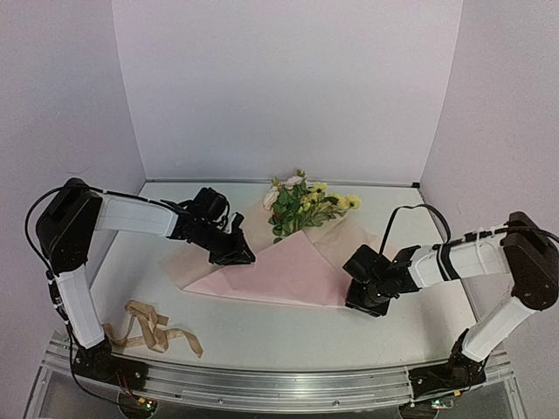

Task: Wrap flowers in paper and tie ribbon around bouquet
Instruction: Pick up the one-fourth-folded wrapping paper from the center of the board.

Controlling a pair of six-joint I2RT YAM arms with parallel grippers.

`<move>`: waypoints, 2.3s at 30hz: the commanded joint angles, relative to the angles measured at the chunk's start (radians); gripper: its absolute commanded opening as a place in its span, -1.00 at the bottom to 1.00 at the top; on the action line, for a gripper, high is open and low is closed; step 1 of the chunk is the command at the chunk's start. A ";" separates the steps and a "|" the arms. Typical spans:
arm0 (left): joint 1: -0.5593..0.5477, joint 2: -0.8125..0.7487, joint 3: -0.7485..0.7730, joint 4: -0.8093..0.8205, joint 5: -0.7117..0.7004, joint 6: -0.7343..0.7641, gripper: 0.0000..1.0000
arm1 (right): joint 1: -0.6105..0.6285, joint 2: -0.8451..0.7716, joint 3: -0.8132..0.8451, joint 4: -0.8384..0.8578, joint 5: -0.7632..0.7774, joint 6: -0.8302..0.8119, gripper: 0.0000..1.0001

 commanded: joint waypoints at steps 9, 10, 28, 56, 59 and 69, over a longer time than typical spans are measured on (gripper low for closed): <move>-0.036 0.089 0.114 0.038 0.054 0.009 -0.72 | -0.011 -0.234 -0.180 0.037 0.029 0.147 0.03; -0.042 0.099 0.127 0.035 0.056 0.013 -0.72 | -0.010 -0.262 -0.211 0.045 0.032 0.167 0.07; -0.137 0.225 0.313 -0.032 0.073 0.027 -0.72 | -0.061 -0.302 -0.539 0.595 0.053 0.375 0.11; -0.274 0.385 0.459 0.011 0.213 -0.108 -0.74 | -0.060 -0.306 -0.593 0.768 0.126 0.339 -0.57; -0.275 0.397 0.458 0.016 0.204 -0.125 -0.74 | -0.060 -0.308 -0.586 0.770 0.124 0.332 -0.65; -0.281 0.429 0.454 0.013 0.185 -0.150 -0.75 | -0.058 -0.338 -0.572 0.766 0.118 0.288 -0.96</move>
